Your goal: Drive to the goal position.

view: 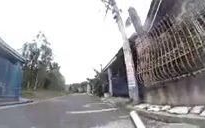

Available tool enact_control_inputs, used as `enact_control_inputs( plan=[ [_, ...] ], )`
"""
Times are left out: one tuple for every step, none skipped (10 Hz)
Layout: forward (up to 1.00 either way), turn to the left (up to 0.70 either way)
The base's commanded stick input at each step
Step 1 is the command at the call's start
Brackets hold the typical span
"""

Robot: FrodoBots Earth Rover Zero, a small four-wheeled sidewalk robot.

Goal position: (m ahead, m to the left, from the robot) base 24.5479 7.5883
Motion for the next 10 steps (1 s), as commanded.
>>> enact_control_inputs(
  plan=[
    [0.5,0.0],
    [0.5,0.0],
    [0.5,0.0],
    [0.5,0.0],
    [0.5,0.0],
    [0.5,0.0],
    [0.5,0.0],
    [0.5,0.0],
    [0.5,0.0],
    [0.5,0.0]
  ],
)
